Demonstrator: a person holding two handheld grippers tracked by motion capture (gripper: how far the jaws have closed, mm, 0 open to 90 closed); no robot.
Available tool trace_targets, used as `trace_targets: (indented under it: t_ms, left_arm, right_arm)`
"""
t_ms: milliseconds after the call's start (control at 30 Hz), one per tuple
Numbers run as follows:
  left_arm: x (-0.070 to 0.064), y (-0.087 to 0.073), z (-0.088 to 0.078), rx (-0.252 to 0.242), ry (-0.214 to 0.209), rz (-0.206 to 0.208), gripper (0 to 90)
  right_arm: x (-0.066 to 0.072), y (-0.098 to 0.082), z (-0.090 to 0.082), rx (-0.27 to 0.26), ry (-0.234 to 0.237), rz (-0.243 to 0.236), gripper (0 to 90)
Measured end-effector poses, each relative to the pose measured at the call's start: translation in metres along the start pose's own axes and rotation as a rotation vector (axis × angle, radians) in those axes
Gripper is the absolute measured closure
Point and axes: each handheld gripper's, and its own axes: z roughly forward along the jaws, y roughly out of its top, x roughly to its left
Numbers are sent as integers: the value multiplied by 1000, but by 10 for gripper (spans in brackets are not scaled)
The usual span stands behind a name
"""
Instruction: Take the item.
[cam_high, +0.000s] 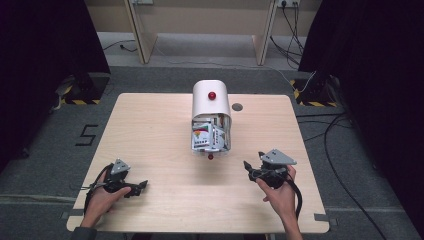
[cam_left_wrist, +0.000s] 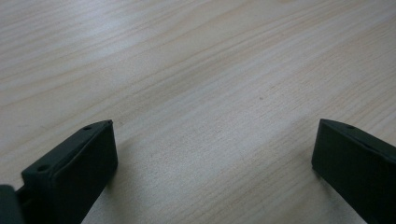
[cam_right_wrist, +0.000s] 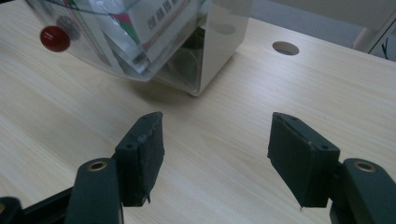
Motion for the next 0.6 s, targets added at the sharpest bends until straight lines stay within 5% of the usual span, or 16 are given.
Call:
trace_targets:
  t_ms: [600]
  left_arm:
    - [0, 0, 0, 0, 0, -2, 0]
  right_arm:
    - [10, 18, -11, -46, 8, 2, 448]
